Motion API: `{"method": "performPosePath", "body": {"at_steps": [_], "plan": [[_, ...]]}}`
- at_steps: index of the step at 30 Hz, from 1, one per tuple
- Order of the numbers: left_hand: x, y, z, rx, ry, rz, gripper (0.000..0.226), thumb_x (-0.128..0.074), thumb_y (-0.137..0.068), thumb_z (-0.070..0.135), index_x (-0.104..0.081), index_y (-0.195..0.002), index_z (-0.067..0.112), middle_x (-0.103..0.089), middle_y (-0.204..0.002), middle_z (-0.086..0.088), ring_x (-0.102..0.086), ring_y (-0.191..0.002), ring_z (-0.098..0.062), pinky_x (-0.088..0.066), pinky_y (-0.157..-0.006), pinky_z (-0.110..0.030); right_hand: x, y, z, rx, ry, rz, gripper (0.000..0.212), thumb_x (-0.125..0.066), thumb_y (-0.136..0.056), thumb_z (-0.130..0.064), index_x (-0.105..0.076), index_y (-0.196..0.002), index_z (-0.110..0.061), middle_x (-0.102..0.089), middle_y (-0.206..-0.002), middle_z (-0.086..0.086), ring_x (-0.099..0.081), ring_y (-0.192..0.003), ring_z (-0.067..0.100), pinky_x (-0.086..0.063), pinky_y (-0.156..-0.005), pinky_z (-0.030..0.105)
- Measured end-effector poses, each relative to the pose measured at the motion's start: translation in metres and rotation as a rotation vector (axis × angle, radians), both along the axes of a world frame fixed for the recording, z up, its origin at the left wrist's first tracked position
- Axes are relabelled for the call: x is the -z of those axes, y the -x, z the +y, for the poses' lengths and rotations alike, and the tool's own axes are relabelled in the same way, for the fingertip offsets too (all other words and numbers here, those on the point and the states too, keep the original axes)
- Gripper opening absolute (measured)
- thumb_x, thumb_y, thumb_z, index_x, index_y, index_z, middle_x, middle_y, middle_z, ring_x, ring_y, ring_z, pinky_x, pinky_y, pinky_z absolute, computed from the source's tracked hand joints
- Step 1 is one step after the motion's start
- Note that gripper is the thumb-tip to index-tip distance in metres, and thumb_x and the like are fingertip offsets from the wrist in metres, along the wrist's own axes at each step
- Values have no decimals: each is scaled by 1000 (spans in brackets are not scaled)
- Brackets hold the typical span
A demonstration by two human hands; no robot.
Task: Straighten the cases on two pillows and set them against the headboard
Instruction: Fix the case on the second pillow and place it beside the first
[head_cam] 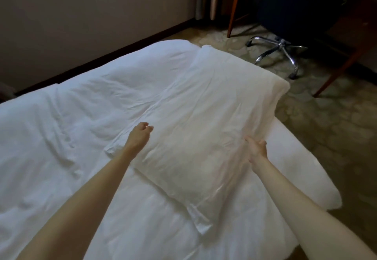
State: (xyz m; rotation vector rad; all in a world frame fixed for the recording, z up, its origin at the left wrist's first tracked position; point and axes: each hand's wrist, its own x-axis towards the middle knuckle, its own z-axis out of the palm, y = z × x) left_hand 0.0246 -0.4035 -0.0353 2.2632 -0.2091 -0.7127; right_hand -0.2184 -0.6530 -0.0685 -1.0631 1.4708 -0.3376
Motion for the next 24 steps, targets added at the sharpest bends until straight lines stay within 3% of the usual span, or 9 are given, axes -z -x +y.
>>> {"method": "performPosePath", "body": {"at_steps": [5,9,12,18,21,24], "plan": [[24,-46,-57,57,-97,-71,56,-51,-95,32,-36,-144,8,-32,-150,-19,-40,-133,-34,-32,-109,-44,26,-30,-40,3,-54,-73,97,-71,-79,-36,-11,-151,-10,-35,-152,15,-43,-134,33,-40,-109,48],[50,-75,-93,173,-289,-123,67,-52,-93,43,-30,-147,10,-28,-153,-19,-36,-136,-36,-28,-112,-52,50,-54,-54,-32,-42,-6,102,-75,-75,-42,-16,-148,-1,-38,-150,18,-45,-133,31,-41,-109,43],[69,-95,-111,220,-413,-138,76,-51,-90,53,-26,-149,12,-27,-155,-16,-31,-140,-36,-26,-111,-54,65,-65,-60,-2,-37,70,102,-78,-71,-41,-19,-143,-1,-44,-143,20,-52,-124,33,-48,-99,40],[109,-106,-123,185,-391,20,90,-46,-85,66,-20,-149,7,-25,-157,-16,-27,-142,-35,-19,-115,-55,82,-64,-69,28,-52,115,96,-80,-69,-33,-24,-140,1,-51,-136,19,-57,-110,28,-45,-79,31],[119,-96,-121,235,-480,-55,88,-40,-85,70,-32,-144,4,-36,-151,-17,-37,-136,-35,-27,-110,-51,79,-63,-65,30,-69,115,90,-78,-72,-35,-27,-138,-2,-50,-136,18,-56,-114,29,-44,-78,30],[113,-93,-120,259,-454,-120,73,-47,-88,60,-53,-123,-4,-55,-129,-22,-52,-118,-38,-41,-95,-42,73,-67,-58,21,-89,109,82,-75,-74,-37,-31,-135,-3,-52,-133,16,-54,-98,24,-42,-59,25]]}}
